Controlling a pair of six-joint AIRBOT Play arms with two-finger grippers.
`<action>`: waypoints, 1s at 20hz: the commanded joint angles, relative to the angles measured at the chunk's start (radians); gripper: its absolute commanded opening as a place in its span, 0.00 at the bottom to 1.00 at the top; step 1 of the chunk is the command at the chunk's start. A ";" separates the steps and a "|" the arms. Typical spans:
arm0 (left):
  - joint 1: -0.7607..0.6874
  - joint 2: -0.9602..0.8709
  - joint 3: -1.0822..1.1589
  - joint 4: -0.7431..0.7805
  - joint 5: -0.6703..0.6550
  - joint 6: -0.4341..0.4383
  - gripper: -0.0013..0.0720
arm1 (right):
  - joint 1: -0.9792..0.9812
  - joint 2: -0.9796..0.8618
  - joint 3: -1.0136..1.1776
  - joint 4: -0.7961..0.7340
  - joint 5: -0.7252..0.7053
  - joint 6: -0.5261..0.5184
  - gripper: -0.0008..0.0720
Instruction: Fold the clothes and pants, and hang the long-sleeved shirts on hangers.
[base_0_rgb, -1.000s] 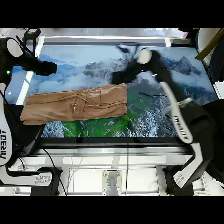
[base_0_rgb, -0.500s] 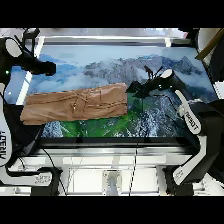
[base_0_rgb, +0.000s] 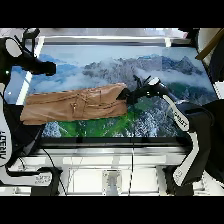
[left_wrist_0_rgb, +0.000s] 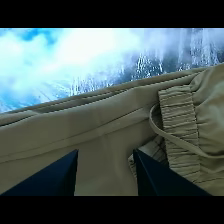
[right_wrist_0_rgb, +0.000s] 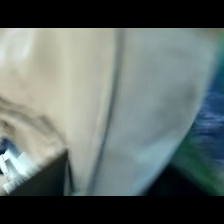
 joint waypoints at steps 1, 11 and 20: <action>0.001 -0.002 0.000 0.001 0.000 0.000 0.52 | 0.031 0.011 0.048 0.037 0.119 -0.018 0.04; -0.134 -0.032 -0.108 -0.286 0.026 0.001 0.03 | -0.174 0.287 0.359 -0.176 0.504 0.173 0.04; -0.581 -0.297 -0.211 -0.285 0.362 0.026 0.03 | -0.119 0.286 0.432 -0.238 0.495 0.272 0.04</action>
